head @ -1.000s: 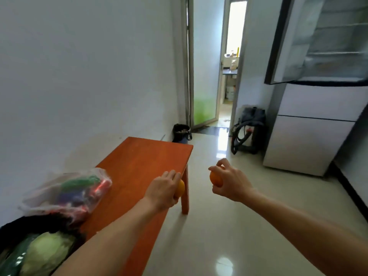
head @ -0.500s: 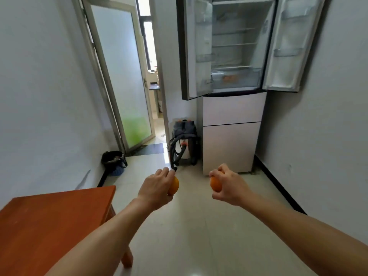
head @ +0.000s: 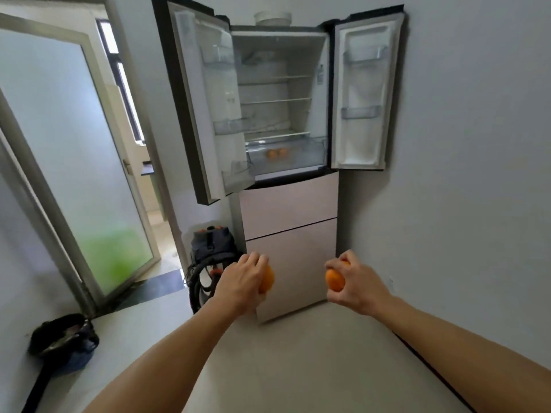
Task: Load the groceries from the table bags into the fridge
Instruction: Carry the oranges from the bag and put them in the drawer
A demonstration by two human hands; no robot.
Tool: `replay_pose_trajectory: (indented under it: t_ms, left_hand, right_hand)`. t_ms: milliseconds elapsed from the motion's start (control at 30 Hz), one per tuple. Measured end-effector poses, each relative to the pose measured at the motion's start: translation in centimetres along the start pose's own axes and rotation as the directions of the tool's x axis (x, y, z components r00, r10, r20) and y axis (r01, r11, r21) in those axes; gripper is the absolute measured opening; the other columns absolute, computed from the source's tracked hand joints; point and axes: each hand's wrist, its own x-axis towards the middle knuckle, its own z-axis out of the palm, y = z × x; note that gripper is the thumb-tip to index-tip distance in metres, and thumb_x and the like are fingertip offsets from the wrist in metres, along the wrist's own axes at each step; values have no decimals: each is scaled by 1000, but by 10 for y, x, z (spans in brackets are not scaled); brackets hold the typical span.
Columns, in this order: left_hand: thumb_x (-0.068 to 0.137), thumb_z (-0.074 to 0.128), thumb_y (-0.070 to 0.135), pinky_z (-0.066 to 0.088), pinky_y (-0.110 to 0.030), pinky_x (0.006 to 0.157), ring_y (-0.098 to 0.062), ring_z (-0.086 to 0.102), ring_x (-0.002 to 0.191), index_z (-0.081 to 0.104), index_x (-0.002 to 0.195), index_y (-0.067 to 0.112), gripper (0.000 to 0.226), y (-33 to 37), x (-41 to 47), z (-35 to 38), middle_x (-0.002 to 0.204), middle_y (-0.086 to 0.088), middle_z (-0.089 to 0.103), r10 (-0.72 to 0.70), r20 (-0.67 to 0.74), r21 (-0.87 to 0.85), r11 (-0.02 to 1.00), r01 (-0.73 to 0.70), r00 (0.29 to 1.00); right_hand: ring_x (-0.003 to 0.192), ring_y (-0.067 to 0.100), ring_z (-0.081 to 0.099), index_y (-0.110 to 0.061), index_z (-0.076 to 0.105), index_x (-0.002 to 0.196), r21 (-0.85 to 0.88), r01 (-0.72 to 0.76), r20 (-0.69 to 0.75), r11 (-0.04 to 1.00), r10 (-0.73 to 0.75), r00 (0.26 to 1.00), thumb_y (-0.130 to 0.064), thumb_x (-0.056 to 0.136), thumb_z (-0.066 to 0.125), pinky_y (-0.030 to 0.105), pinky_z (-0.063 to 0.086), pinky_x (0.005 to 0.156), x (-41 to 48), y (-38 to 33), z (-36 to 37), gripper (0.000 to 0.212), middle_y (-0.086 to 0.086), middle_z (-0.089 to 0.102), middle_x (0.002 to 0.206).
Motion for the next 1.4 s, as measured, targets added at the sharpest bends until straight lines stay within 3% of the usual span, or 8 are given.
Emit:
replay_pose_trajectory:
  t_ms: [167, 300, 600, 867, 1067, 1267, 1400]
  left_hand:
    - [76, 70, 39, 49, -36, 77, -26, 51, 108, 41, 129, 17, 64, -15, 112, 33, 125, -6, 50, 98, -29, -13, 995, -99, 995]
    - [78, 68, 41, 49, -34, 77, -23, 50, 109, 37, 131, 19, 66, -27, 211, 61, 128, -4, 47, 103, -39, 4, 995, -102, 994]
    - [78, 70, 40, 47, -31, 75, -21, 48, 109, 36, 130, 20, 65, -72, 427, 74, 128, -3, 44, -8, -128, 18, 1000, 10, 992]
    - [75, 72, 36, 40, -35, 61, -27, 51, 102, 43, 120, 15, 59, -141, 579, 71, 116, -5, 48, -73, -217, 60, 994, 88, 974]
    - [73, 72, 37, 42, -38, 61, -28, 50, 100, 43, 109, 15, 51, -210, 698, 73, 110, -5, 48, -145, -327, 1, 988, 153, 934]
    - [74, 73, 42, 48, -43, 76, -27, 50, 105, 42, 118, 18, 59, -277, 793, 82, 116, -3, 47, -196, -265, -24, 980, 196, 944]
    - [72, 73, 36, 48, -41, 74, -28, 53, 100, 43, 115, 18, 55, -313, 839, 107, 114, -4, 47, -192, -119, 22, 980, 196, 974]
  right_hand:
    - [93, 23, 58, -33, 51, 125, 43, -92, -31, 995, 94, 995, -48, 73, 72, 31, 51, 82, 86, 52, 7, 59, 0, 40, 120]
    - [96, 21, 57, -32, 49, 127, 45, -75, -63, 996, 78, 995, -50, 74, 72, 31, 52, 83, 171, 100, 14, 60, -1, 39, 124]
    - [97, 19, 52, -34, 49, 124, 151, -28, -143, 988, 50, 988, -47, 69, 77, 32, 49, 81, 398, 186, -21, 63, -7, 37, 114]
    - [97, 20, 50, -32, 49, 124, 161, 140, -233, 977, -100, 967, -43, 69, 80, 33, 45, 80, 575, 212, -35, 64, -5, 37, 112]
    - [96, 21, 51, -32, 51, 125, 139, 201, -340, 970, -144, 929, -39, 67, 79, 33, 43, 80, 716, 215, -52, 64, -4, 40, 112]
    - [100, 23, 52, -27, 42, 122, 143, 200, -303, 969, -150, 941, -37, 65, 82, 38, 48, 80, 846, 214, -57, 70, 2, 48, 119]
    - [96, 21, 50, -23, 49, 119, 36, 229, -155, 973, -221, 963, -38, 62, 83, 32, 43, 76, 923, 212, -46, 68, 4, 51, 114]
